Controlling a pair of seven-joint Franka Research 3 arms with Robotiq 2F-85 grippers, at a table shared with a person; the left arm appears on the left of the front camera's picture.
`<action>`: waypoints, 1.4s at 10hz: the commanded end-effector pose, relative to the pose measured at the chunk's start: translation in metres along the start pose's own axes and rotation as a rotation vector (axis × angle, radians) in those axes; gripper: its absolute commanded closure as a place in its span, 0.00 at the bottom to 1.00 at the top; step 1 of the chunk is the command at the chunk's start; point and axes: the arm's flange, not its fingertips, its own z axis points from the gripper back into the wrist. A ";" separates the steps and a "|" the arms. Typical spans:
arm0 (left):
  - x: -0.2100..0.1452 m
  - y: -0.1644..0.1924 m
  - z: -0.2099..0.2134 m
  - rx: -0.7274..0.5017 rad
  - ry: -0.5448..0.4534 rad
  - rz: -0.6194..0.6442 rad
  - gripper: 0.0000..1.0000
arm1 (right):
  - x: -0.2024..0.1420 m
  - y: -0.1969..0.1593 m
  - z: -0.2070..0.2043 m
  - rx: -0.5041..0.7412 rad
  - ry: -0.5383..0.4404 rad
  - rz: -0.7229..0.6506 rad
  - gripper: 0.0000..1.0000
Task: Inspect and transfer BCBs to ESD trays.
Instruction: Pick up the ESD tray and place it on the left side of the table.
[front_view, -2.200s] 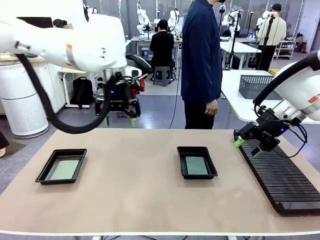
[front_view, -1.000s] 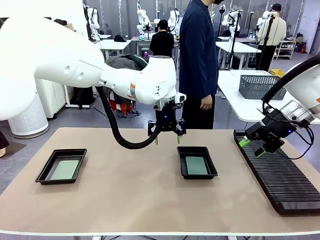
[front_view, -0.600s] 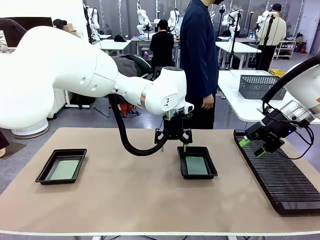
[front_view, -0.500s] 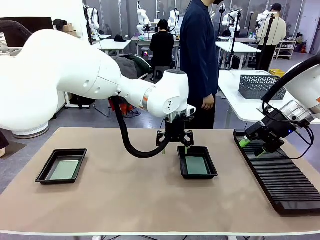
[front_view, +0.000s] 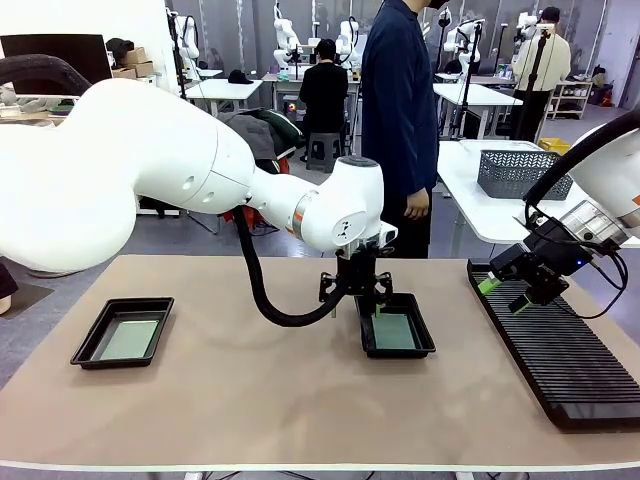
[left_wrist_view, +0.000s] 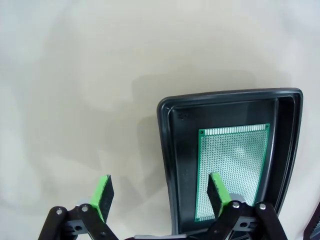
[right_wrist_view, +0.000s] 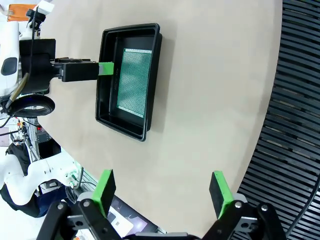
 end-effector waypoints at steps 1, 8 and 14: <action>-0.001 0.001 -0.003 0.040 -0.037 0.028 0.00 | 0.001 0.001 -0.002 -0.010 -0.009 -0.015 0.00; -0.003 -0.002 -0.010 0.036 -0.055 0.003 0.40 | 0.001 0.001 -0.002 -0.010 -0.009 -0.015 0.00; -0.002 -0.004 -0.010 0.004 -0.061 0.008 0.77 | 0.001 0.001 -0.002 -0.010 -0.009 -0.015 0.00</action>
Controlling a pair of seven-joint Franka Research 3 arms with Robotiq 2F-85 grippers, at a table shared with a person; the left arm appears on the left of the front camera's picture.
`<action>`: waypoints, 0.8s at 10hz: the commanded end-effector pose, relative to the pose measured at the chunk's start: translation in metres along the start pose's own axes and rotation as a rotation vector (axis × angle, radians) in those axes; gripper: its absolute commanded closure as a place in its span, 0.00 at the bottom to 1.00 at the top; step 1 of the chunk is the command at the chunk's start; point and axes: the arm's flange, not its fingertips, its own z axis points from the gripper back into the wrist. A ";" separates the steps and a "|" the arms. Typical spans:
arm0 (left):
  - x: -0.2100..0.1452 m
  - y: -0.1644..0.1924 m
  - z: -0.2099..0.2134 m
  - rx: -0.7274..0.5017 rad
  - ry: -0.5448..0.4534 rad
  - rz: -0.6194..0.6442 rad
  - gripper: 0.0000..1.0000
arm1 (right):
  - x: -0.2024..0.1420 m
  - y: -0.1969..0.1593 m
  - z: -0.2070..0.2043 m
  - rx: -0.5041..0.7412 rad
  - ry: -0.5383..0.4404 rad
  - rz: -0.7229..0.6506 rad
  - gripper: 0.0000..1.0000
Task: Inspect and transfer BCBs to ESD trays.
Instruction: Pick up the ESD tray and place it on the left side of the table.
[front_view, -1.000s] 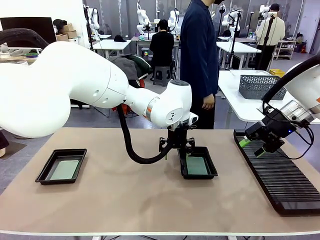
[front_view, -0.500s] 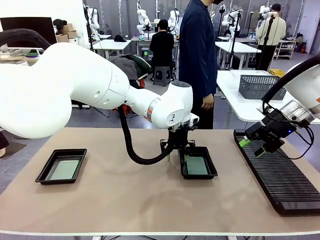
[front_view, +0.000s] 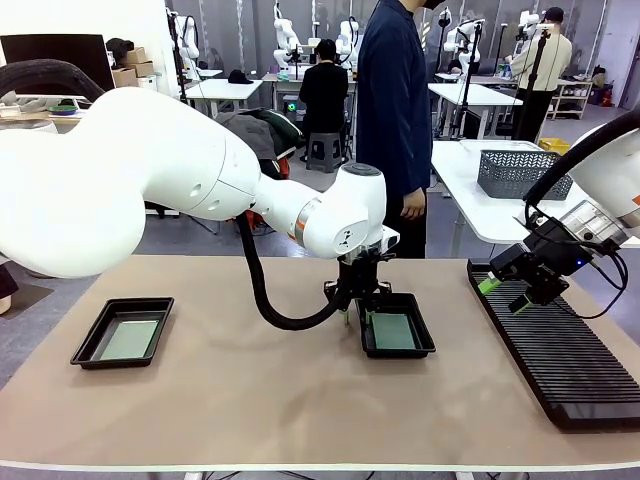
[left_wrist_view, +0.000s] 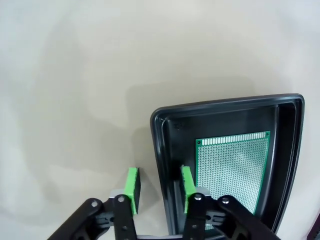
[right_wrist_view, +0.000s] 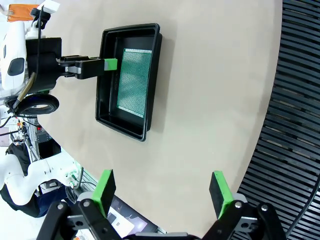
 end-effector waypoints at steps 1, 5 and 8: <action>-0.002 0.000 0.000 -0.003 -0.028 0.027 0.68 | 0.001 0.001 -0.002 -0.010 -0.009 -0.015 0.00; -0.001 -0.001 0.002 -0.004 -0.028 0.022 0.92 | 0.001 0.001 -0.002 -0.010 -0.009 -0.015 0.00; -0.001 -0.001 0.005 -0.007 -0.030 0.026 1.00 | 0.001 0.001 -0.002 -0.010 -0.009 -0.015 0.00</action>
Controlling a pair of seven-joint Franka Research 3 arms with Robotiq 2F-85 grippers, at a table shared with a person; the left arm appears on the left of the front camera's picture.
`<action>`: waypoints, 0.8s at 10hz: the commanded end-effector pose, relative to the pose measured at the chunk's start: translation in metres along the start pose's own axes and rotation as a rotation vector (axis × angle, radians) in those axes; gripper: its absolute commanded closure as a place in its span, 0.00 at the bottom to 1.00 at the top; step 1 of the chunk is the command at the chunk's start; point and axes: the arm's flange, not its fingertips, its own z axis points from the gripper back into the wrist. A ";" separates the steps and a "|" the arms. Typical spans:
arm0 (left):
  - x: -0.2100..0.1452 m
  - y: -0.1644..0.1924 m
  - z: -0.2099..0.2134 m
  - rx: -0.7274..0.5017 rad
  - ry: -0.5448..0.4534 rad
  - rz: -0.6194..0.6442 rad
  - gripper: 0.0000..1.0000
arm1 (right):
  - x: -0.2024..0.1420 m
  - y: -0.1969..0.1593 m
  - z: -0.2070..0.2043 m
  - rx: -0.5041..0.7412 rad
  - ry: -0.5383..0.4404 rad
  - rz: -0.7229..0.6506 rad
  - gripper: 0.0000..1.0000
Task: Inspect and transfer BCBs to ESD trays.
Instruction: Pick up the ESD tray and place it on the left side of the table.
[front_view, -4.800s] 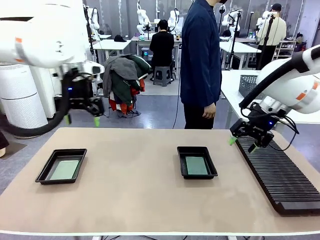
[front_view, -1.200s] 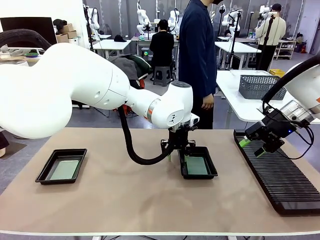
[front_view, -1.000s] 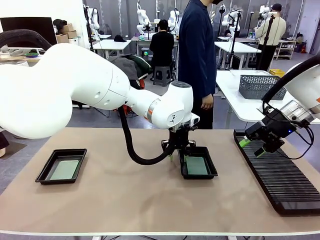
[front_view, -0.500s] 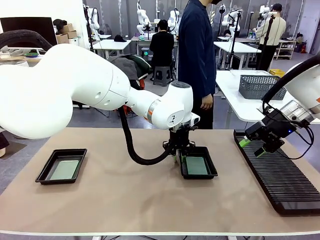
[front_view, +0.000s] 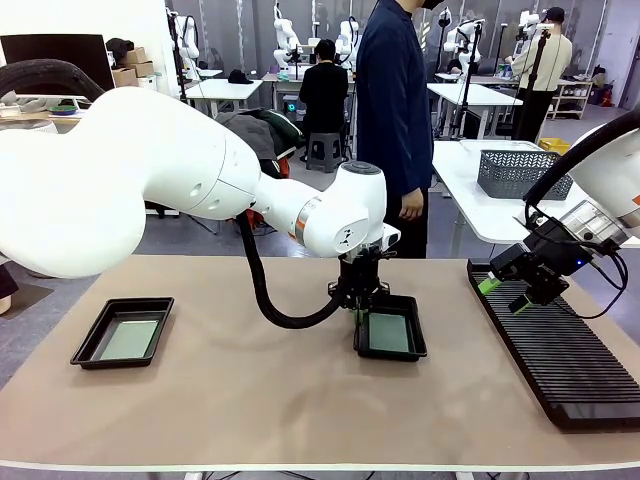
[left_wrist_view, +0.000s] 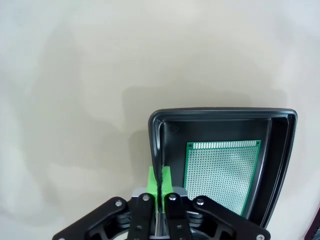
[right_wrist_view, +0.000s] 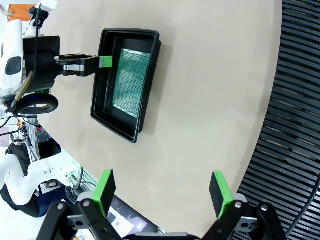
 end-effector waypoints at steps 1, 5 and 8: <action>-0.003 0.001 0.003 -0.004 -0.015 0.025 1.00 | 0.001 0.001 -0.002 -0.010 -0.009 -0.015 0.00; 0.000 0.000 0.000 -0.001 0.000 0.000 1.00 | 0.001 0.001 -0.002 -0.010 -0.009 -0.015 0.00; -0.002 0.009 0.003 -0.046 -0.020 -0.005 0.97 | 0.001 0.001 -0.002 -0.010 -0.009 -0.015 0.00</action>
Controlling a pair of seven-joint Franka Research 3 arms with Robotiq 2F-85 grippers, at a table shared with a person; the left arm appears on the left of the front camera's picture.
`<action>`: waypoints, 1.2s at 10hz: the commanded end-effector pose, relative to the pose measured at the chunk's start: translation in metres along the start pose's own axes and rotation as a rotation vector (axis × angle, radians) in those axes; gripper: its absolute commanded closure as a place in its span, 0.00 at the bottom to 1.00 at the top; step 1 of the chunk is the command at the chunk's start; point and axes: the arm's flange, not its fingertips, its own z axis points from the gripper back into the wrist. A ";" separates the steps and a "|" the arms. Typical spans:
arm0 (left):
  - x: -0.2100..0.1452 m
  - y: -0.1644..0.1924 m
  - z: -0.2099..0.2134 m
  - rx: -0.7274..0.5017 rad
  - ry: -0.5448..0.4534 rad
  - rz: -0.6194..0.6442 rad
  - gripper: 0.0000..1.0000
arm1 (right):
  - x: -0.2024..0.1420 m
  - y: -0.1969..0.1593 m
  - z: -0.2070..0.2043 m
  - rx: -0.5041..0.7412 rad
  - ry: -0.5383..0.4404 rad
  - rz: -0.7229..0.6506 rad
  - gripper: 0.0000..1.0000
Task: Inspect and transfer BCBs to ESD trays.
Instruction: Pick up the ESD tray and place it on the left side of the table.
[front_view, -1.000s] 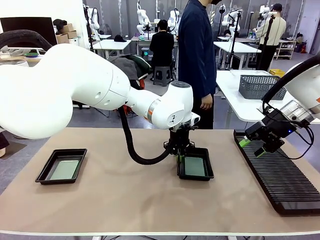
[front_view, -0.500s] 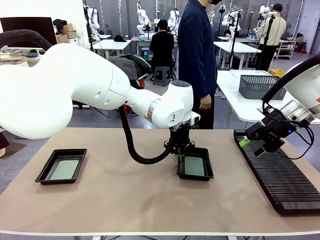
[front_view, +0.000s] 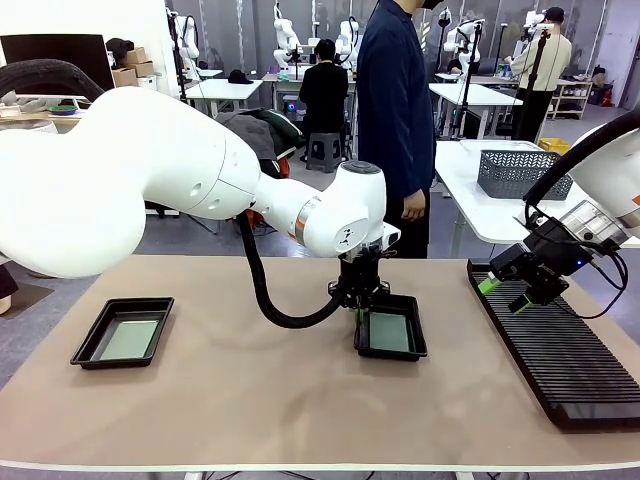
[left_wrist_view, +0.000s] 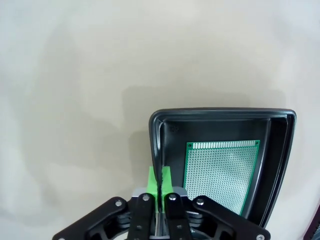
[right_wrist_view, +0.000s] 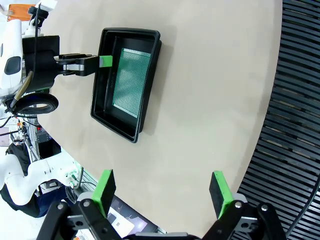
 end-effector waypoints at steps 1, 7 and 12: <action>-0.004 0.017 0.002 -0.088 -0.021 -0.012 0.97 | 0.001 0.001 -0.002 -0.010 -0.009 -0.015 0.00; -0.010 0.053 0.001 -0.289 -0.039 0.014 0.97 | 0.001 0.001 -0.002 -0.010 -0.009 -0.015 0.00; -0.016 0.086 0.016 -0.361 -0.033 0.057 0.97 | 0.001 0.001 -0.002 -0.010 -0.009 -0.015 0.00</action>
